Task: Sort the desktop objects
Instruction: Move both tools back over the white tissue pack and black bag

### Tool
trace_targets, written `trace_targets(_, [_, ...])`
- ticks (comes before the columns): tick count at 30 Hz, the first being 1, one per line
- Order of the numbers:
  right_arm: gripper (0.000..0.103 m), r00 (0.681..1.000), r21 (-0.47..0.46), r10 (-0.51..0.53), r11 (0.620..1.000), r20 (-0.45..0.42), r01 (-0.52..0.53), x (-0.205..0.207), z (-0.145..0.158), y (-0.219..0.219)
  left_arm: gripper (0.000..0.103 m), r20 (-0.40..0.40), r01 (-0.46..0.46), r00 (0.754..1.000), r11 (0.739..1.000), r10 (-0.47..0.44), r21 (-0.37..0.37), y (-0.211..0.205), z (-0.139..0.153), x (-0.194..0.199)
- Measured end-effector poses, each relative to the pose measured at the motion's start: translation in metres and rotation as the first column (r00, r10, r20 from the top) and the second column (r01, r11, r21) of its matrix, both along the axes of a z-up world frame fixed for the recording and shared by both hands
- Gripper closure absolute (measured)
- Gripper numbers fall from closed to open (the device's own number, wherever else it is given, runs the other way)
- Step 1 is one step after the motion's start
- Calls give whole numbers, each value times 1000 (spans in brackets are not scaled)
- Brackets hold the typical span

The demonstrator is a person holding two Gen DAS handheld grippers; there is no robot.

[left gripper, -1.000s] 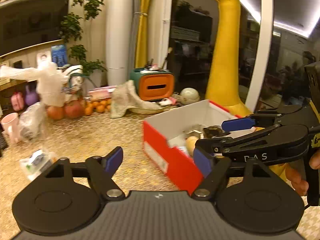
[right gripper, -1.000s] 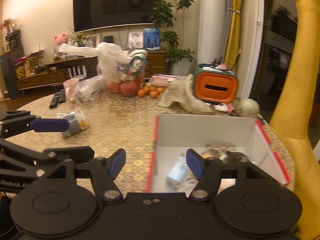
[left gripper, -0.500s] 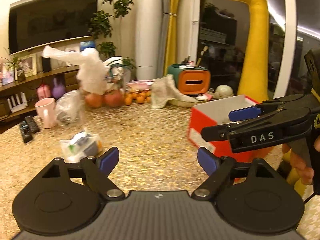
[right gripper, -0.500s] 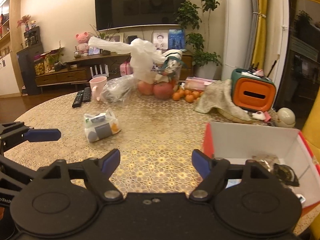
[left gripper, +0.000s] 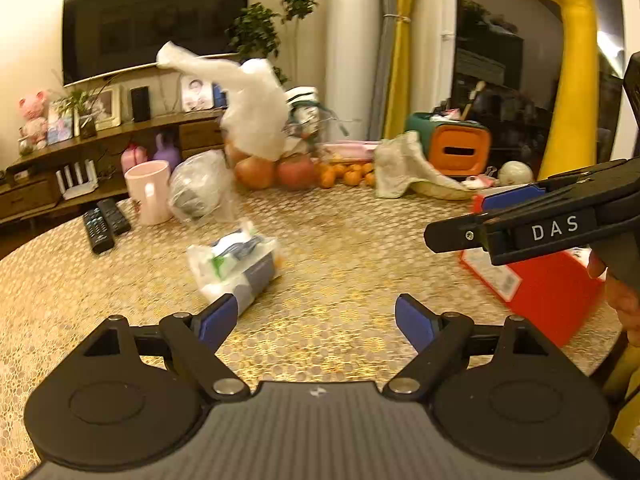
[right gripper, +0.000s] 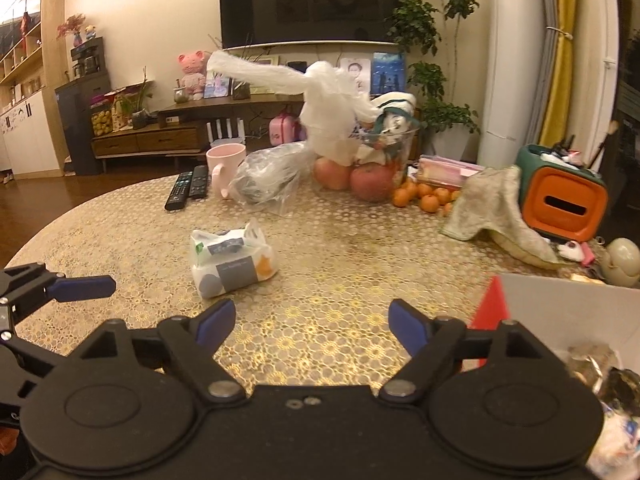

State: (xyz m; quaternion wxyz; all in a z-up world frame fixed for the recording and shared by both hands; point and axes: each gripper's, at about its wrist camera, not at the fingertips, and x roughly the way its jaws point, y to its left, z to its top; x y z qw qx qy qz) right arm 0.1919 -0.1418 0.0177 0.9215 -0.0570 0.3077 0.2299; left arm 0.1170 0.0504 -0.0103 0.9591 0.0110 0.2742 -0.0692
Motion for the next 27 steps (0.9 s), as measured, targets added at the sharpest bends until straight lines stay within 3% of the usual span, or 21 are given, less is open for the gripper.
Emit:
trace_targets(7, [15, 999, 3, 45, 999, -11, -45, 25, -17, 28, 2, -31, -76, 997, 997, 75, -30, 29, -23, 24])
trace_targets(27, [8, 980, -19, 197, 980, -10, -197, 92, -65, 135, 2, -85, -226, 971, 973, 222, -40, 110, -77, 69])
